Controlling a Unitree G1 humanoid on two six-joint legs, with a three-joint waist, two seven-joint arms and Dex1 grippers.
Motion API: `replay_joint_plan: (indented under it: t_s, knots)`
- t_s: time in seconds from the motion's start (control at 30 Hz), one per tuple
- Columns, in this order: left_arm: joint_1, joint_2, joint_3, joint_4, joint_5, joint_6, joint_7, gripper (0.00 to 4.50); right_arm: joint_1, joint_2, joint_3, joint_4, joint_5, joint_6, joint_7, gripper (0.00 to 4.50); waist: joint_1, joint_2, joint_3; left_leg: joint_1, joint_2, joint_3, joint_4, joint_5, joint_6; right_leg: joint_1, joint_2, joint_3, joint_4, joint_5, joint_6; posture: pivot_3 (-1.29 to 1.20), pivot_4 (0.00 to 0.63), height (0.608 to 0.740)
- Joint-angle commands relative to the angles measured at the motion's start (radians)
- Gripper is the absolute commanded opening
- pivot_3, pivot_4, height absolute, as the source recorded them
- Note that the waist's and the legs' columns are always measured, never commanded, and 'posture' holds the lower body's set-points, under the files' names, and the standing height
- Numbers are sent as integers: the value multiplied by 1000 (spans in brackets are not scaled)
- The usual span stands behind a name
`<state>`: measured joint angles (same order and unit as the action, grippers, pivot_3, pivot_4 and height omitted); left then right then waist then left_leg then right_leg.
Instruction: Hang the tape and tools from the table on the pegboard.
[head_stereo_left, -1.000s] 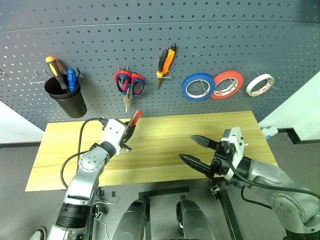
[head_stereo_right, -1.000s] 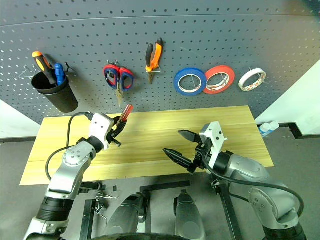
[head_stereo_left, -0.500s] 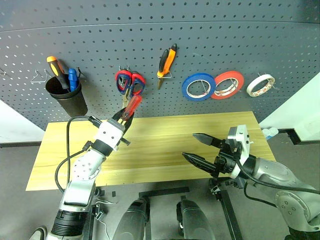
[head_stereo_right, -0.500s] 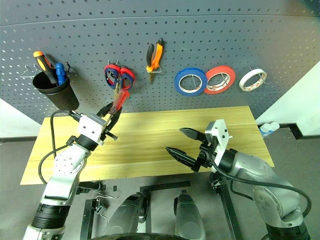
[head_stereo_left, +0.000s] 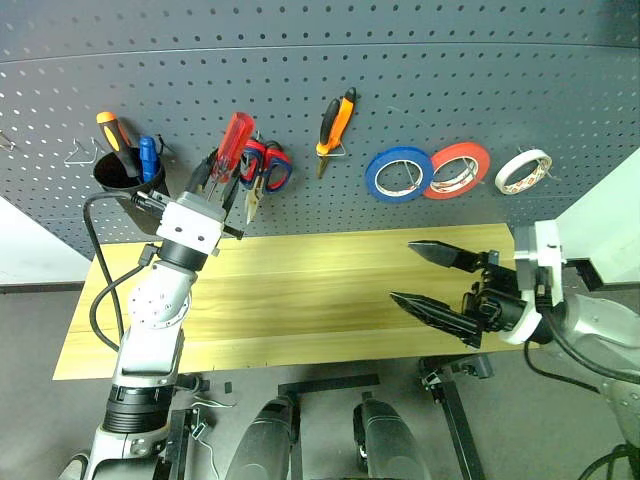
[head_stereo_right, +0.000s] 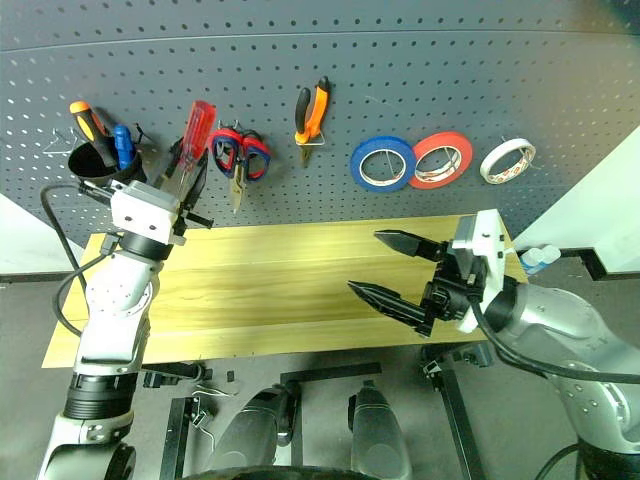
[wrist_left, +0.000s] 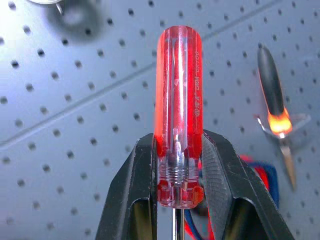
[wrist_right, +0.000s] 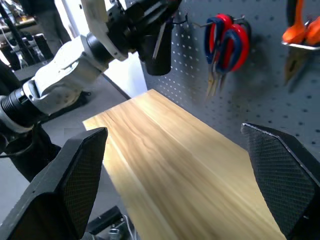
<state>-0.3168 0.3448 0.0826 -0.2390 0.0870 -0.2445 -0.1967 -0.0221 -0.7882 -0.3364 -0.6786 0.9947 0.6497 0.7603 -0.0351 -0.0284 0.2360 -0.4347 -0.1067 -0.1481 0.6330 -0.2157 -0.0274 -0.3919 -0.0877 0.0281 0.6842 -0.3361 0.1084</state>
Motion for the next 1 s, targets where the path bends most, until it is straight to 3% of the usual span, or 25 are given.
replay_joint_plan:
  t_s: [0.03, 0.53, 1.0]
  knots:
    - [-45, -2, 6, -61, -11, 5, 6, 862, -17, -28, -58, -8, 35, -12, 17, 4500, 0, 0, 0, 0, 0, 0, 0, 0, 0, 0, 0, 0, 0, 0, 0, -60, 196, 715]
    - [-181, 86, 73, 25, 0, -17, 11, 862, 71, -102, -305, 101, 48, -27, 142, 4500, 21, 0, -1, 0, 0, 1, 2, 0, 0, 0, 0, 0, 1, 0, 1, -52, 195, 715]
    - [-263, 224, 171, 232, 49, -112, 72, 862, 63, -117, -317, 156, -3, -47, 180, 4500, 23, 0, -1, 0, 0, 1, 5, 0, 0, 1, 0, 0, 3, 1, 1, -36, 198, 715]
